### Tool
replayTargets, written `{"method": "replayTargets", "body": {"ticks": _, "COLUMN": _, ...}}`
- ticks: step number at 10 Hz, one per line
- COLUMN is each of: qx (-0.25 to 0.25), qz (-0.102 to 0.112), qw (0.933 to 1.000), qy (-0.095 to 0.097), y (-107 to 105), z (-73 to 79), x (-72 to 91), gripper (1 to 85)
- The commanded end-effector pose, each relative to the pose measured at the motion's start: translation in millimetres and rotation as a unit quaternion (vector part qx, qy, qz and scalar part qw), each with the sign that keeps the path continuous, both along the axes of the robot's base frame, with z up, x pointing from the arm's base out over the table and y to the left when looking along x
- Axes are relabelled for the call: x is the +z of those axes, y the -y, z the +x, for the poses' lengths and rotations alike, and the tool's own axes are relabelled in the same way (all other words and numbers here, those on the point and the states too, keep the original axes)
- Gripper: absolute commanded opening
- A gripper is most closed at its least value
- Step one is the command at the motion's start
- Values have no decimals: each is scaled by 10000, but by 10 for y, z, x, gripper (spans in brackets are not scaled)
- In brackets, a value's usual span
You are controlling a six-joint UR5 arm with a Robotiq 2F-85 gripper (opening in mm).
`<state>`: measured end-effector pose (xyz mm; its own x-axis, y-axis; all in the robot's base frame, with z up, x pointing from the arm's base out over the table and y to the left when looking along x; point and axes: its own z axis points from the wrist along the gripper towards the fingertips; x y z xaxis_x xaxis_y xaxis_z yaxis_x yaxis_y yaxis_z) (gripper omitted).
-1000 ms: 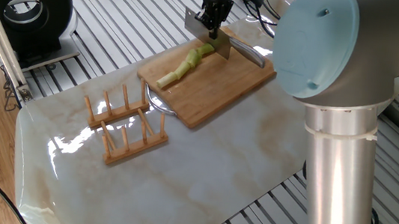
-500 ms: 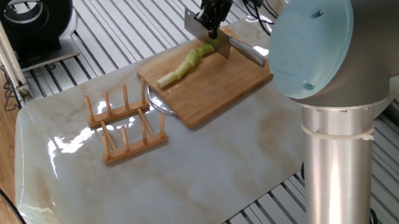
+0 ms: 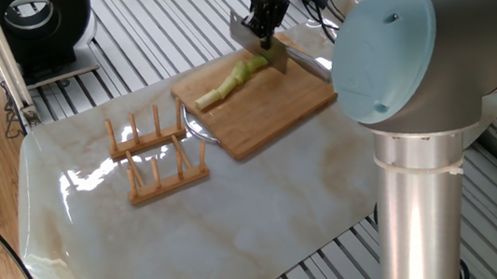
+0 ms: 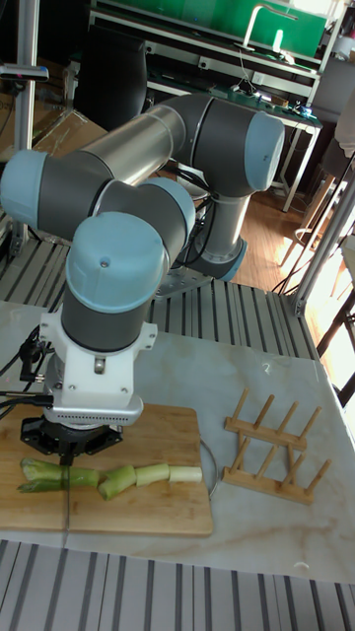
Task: Chop the scallions
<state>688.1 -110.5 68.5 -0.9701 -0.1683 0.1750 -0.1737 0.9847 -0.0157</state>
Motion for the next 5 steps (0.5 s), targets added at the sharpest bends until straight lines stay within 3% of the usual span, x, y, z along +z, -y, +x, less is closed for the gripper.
{"method": "replayTargets", "body": {"ticks": 1, "qx": -94, "qz": 159, "qw": 9998, "qy": 118, "y": -94, "z": 50, "x": 15, "gripper": 13}}
{"method": "replayTargets", "body": {"ticks": 5, "qx": -109, "qz": 187, "qw": 9997, "qy": 133, "y": -115, "z": 62, "x": 1, "gripper": 13}}
